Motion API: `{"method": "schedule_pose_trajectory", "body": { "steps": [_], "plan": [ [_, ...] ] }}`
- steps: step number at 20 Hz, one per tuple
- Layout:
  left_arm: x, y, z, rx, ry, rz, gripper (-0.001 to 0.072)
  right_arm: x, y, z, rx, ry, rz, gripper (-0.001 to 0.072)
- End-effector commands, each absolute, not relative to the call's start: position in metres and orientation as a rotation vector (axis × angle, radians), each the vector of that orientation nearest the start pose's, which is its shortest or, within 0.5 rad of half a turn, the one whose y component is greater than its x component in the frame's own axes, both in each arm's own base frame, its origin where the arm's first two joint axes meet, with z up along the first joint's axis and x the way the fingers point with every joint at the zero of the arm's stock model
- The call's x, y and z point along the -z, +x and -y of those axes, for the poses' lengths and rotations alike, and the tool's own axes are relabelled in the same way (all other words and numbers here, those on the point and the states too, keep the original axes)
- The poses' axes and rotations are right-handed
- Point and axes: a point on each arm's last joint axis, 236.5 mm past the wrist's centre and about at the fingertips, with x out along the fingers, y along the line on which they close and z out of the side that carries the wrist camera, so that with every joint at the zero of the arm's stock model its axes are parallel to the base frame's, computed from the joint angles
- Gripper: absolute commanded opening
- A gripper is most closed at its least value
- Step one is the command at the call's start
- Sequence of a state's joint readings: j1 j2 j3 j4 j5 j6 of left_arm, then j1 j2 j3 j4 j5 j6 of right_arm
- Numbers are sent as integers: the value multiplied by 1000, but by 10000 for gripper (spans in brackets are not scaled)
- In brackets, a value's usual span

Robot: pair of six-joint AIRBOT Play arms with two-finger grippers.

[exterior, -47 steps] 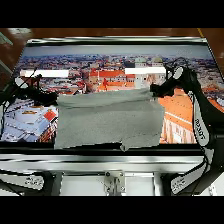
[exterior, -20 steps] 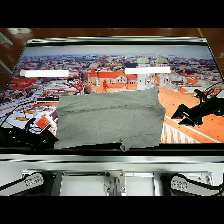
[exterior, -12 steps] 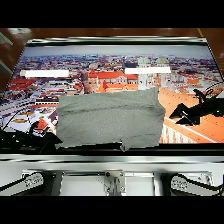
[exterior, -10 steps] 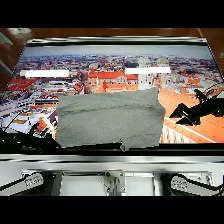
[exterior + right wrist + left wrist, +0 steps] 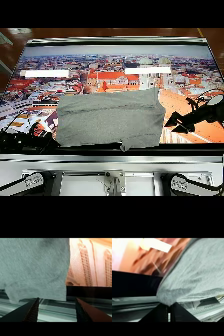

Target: Fold the shirts.

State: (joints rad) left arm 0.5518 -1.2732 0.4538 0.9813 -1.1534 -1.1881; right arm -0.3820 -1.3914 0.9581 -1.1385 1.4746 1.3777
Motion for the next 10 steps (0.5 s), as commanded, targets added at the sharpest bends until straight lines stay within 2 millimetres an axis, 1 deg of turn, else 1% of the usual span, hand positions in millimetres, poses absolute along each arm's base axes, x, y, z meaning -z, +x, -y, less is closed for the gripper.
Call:
{"method": "schedule_pose_trajectory", "body": {
  "steps": [1,2,3,5,6,8,10],
  "plan": [
    [135,196,21,97,-877,-1606,37,81,243,-18,-202,693,-1778,571],
    [135,196,21,97,-877,-1605,37,85,240,-27,-232,726,-1768,597],
    [135,196,21,97,-876,-1605,37,89,235,-34,-259,744,-1765,662],
    [135,196,20,97,-876,-1605,37,101,227,-35,-228,750,-1776,659],
    [135,196,21,97,-876,-1605,37,106,226,-35,-211,759,-1770,658],
    [135,197,21,98,-881,-1603,37,116,229,-41,-177,813,-1730,647],
    [133,200,23,100,-900,-1589,37,125,228,-49,-165,865,-1704,647]
  ]
}}
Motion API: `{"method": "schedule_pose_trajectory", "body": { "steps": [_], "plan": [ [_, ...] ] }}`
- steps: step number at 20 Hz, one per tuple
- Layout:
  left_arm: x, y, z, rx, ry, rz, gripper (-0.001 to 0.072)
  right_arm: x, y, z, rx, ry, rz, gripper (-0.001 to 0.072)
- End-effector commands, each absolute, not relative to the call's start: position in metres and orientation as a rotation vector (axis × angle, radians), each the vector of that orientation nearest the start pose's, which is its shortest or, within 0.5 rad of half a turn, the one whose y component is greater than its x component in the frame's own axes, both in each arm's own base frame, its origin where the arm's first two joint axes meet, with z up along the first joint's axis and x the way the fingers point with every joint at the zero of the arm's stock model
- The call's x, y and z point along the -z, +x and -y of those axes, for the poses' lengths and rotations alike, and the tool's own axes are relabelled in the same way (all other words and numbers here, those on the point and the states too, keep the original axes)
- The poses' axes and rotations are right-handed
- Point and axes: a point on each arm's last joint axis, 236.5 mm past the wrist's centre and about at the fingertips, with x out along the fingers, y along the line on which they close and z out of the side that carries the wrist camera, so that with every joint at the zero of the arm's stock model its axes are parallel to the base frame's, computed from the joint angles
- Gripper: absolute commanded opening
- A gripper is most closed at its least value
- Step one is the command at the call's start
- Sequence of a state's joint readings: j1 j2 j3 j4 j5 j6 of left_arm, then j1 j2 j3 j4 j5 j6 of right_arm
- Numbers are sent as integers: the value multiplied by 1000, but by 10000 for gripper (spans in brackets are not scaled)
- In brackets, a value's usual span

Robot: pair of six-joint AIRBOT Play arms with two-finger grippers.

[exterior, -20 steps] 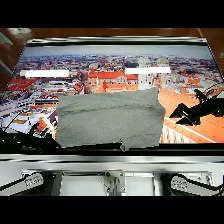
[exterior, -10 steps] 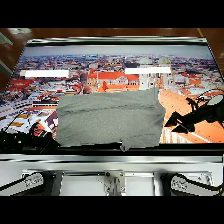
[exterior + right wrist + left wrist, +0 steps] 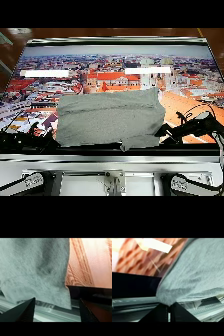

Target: Fold the shirts.

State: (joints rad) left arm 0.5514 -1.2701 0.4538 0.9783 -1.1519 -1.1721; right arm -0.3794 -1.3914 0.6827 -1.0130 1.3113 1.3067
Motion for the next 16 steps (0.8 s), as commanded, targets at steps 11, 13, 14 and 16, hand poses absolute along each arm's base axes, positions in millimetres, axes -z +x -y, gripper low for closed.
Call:
{"method": "schedule_pose_trajectory", "body": {
  "steps": [11,13,14,16],
  "plan": [
    [132,218,12,76,-873,-1525,36,100,221,-76,-367,913,-1709,61],
    [121,228,7,104,-832,-1488,36,79,246,-82,-434,954,-1626,61],
    [112,237,3,116,-801,-1455,36,65,268,-85,-456,1000,-1555,61],
    [84,265,-15,113,-715,-1342,36,31,311,-88,-502,1069,-1403,60]
  ]
}}
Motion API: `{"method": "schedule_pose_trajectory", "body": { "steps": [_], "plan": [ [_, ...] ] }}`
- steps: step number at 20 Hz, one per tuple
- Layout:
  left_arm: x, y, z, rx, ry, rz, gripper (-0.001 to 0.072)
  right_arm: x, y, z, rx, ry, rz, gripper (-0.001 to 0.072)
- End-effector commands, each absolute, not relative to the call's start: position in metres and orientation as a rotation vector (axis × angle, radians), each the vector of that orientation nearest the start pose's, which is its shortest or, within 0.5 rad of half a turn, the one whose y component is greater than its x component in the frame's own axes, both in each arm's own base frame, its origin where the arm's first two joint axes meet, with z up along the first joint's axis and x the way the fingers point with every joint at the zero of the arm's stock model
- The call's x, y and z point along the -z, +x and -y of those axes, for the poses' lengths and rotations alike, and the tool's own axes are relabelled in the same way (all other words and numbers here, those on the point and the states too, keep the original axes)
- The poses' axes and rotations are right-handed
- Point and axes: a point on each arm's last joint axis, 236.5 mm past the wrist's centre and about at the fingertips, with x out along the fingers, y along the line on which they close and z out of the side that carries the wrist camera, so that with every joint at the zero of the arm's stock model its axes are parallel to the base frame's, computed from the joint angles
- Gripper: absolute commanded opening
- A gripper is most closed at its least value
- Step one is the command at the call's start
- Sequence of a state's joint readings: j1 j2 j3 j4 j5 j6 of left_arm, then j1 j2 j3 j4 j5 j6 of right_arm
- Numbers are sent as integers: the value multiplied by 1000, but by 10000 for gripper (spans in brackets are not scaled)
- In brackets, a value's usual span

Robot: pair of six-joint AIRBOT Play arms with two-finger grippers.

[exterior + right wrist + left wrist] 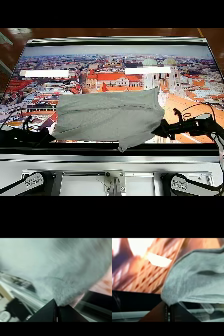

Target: Fold the shirts.

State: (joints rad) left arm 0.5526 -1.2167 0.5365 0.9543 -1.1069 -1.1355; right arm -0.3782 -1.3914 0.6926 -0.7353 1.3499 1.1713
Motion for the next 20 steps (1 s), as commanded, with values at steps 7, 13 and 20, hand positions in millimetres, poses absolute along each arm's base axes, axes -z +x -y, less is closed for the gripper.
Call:
{"method": "schedule_pose_trajectory", "body": {
  "steps": [7,13,20],
  "plan": [
    [10,360,-28,153,-536,-1138,37,-19,425,-67,-373,875,-1114,60],
    [-3,451,-15,183,-493,-1070,38,-5,482,-46,-261,896,-1043,60],
    [57,491,3,164,-599,-1193,38,52,504,-27,-141,921,-1041,62]
  ]
}}
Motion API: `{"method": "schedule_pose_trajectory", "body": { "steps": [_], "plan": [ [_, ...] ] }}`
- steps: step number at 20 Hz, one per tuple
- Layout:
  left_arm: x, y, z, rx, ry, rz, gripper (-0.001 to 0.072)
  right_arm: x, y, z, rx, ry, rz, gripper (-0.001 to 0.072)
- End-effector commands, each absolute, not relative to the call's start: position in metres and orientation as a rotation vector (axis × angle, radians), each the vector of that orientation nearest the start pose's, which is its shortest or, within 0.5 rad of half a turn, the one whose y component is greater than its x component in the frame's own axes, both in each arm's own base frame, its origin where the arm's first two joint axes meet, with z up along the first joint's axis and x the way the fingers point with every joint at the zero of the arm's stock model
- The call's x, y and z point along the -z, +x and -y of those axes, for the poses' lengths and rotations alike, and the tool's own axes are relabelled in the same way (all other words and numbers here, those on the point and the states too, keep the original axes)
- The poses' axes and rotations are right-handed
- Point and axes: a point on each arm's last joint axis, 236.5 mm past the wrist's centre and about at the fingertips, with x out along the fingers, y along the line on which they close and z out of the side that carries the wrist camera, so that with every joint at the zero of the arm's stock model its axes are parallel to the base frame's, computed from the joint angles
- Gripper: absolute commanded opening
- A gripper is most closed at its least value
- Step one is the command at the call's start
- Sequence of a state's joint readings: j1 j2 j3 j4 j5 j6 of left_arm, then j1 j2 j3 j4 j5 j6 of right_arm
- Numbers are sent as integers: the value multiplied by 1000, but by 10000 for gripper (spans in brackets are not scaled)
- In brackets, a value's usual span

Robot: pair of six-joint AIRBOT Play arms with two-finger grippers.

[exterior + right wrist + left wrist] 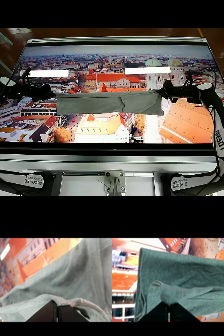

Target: Fold the shirts.

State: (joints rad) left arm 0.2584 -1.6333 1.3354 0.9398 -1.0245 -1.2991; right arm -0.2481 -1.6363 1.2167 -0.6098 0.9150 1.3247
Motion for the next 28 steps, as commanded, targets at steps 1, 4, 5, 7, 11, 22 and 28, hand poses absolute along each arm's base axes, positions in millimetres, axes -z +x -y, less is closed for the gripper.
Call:
{"method": "schedule_pose_trajectory", "body": {
  "steps": [1,4,5,7,11,22,28],
  "plan": [
    [68,487,5,159,-620,-1225,38,60,503,-31,-145,914,-1057,72],
    [81,476,10,173,-640,-1293,338,72,502,-45,-177,876,-1082,443],
    [78,476,7,175,-641,-1292,531,67,502,-47,-214,835,-1076,666],
    [64,478,-3,180,-645,-1286,567,50,496,-39,-291,737,-1086,670],
    [31,474,-22,211,-662,-1299,567,42,475,32,-138,649,-1156,671],
    [-13,456,34,357,-550,-1323,566,107,461,3,-207,933,-1319,674],
    [-25,456,81,446,-507,-1308,566,129,471,-32,-232,915,-1335,653]
  ]
}}
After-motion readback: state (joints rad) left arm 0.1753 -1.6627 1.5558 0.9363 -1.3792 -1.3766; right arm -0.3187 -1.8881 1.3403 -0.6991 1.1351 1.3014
